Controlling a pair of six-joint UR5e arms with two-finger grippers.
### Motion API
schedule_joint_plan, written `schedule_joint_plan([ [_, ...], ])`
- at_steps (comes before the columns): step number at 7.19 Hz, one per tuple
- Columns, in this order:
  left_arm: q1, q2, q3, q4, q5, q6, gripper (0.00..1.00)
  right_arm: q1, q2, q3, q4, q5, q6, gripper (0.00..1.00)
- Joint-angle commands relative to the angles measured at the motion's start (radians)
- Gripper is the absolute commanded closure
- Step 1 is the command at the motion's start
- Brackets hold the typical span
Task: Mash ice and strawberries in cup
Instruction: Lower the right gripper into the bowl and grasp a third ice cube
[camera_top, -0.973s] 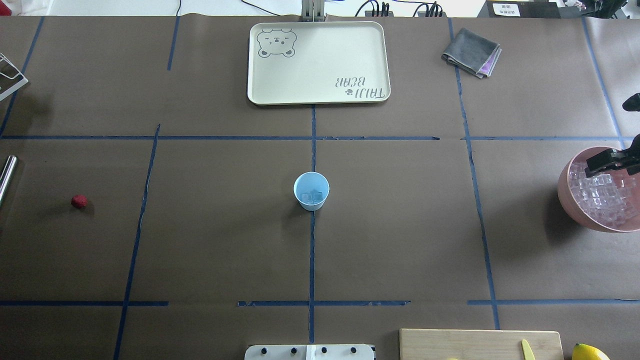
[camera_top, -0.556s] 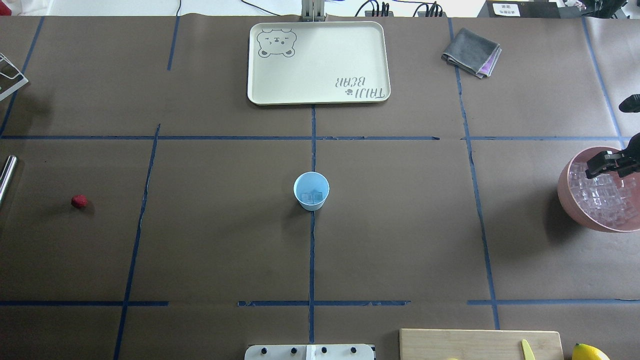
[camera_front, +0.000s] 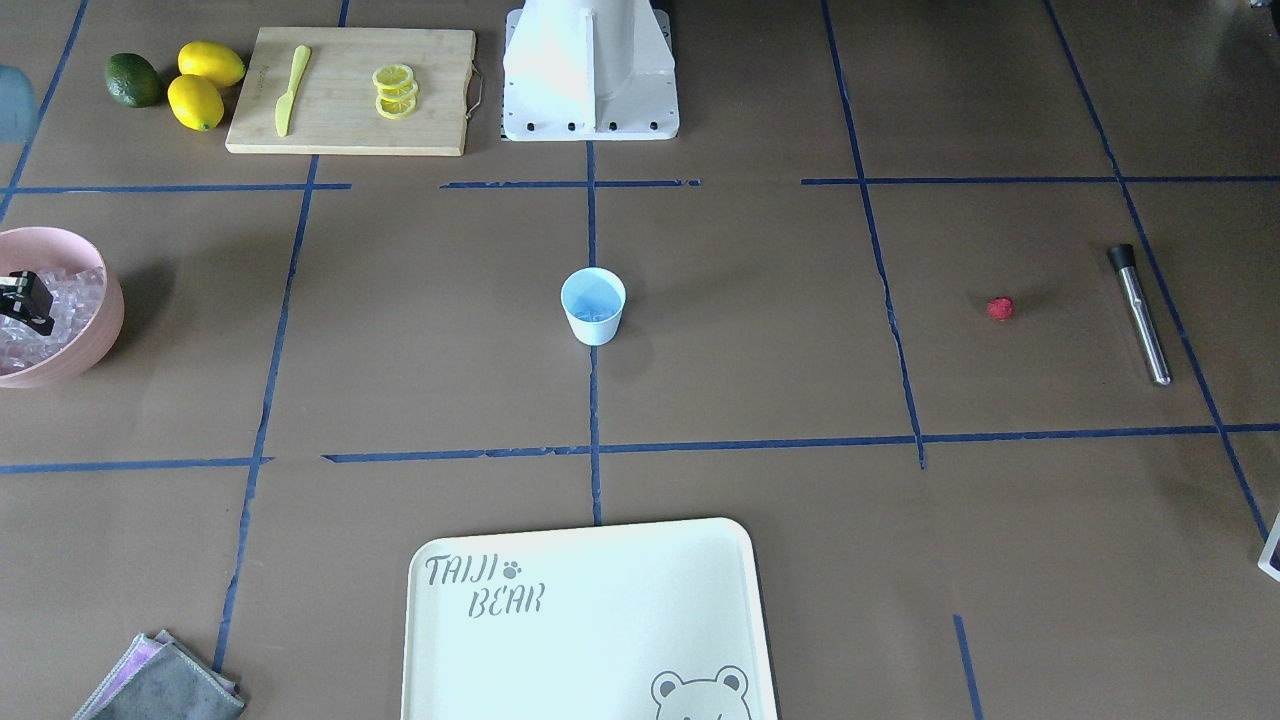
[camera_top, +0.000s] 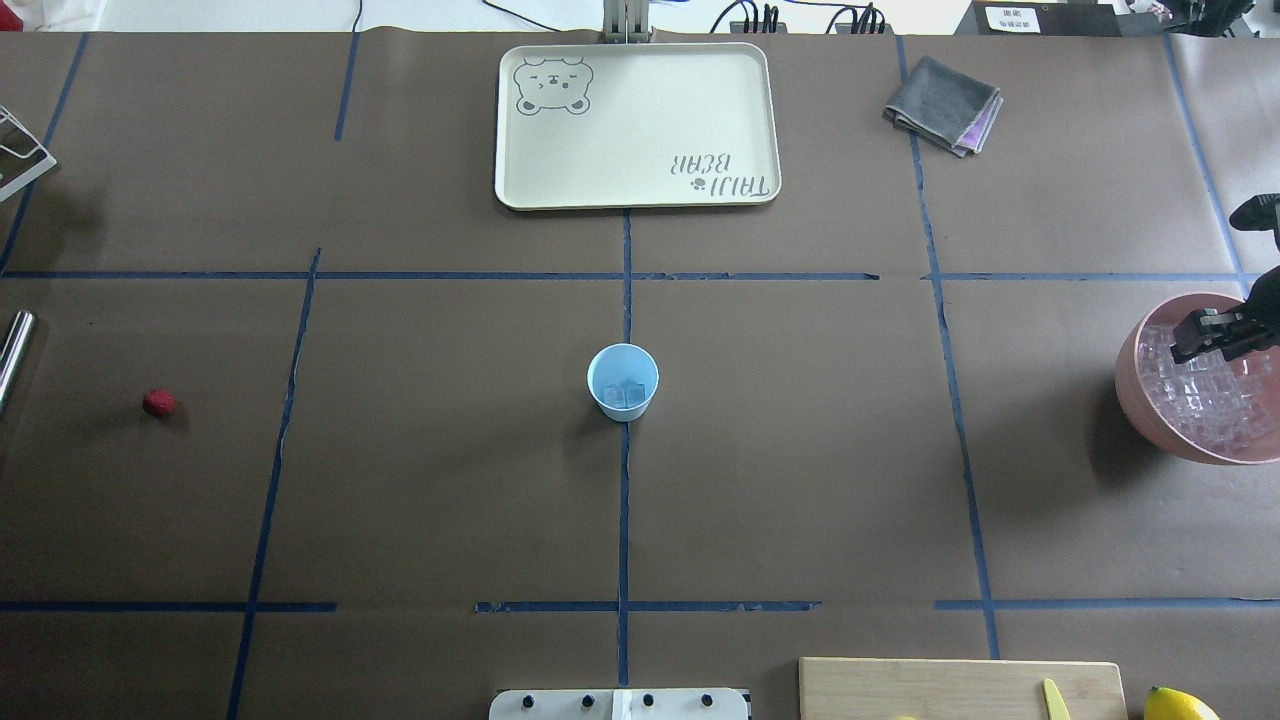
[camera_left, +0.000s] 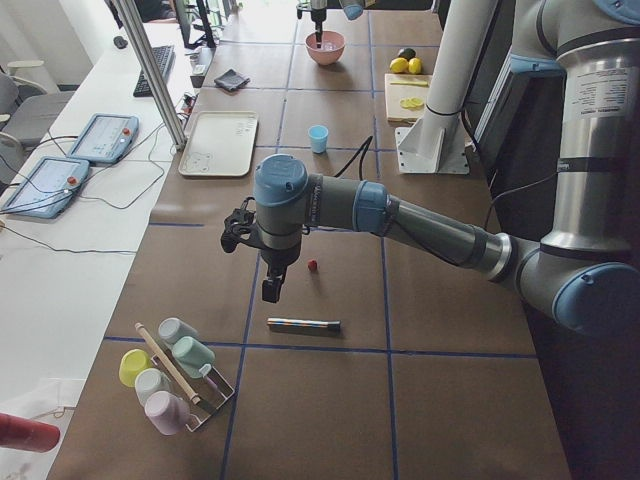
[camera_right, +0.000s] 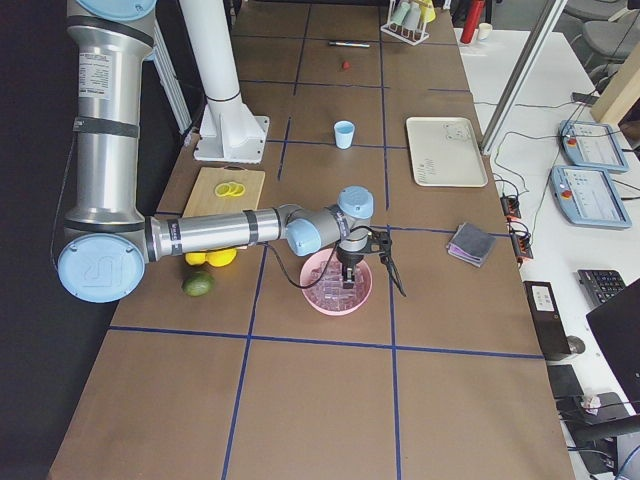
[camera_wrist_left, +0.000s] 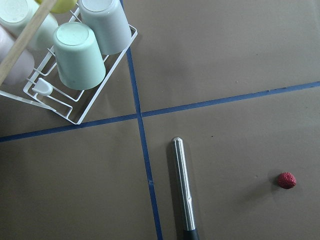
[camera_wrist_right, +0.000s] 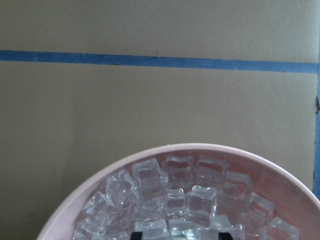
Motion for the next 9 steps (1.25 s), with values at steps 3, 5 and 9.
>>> schedule_joint_plan([
  [3,0.0,0.0,-0.002,0.0,0.0,0.0,0.0,0.001,-0.003,0.002,-0.002,0.001,-0.004,0.89],
  [5,0.0,0.0,-0.005,0.0,0.0,-0.006,0.0,0.01,-0.015,0.017,-0.002,0.003,-0.01,1.0],
  [9,0.0,0.0,-0.014,0.008,0.0,-0.011,0.0,0.058,0.051,0.357,-0.405,0.046,-0.008,1.0],
])
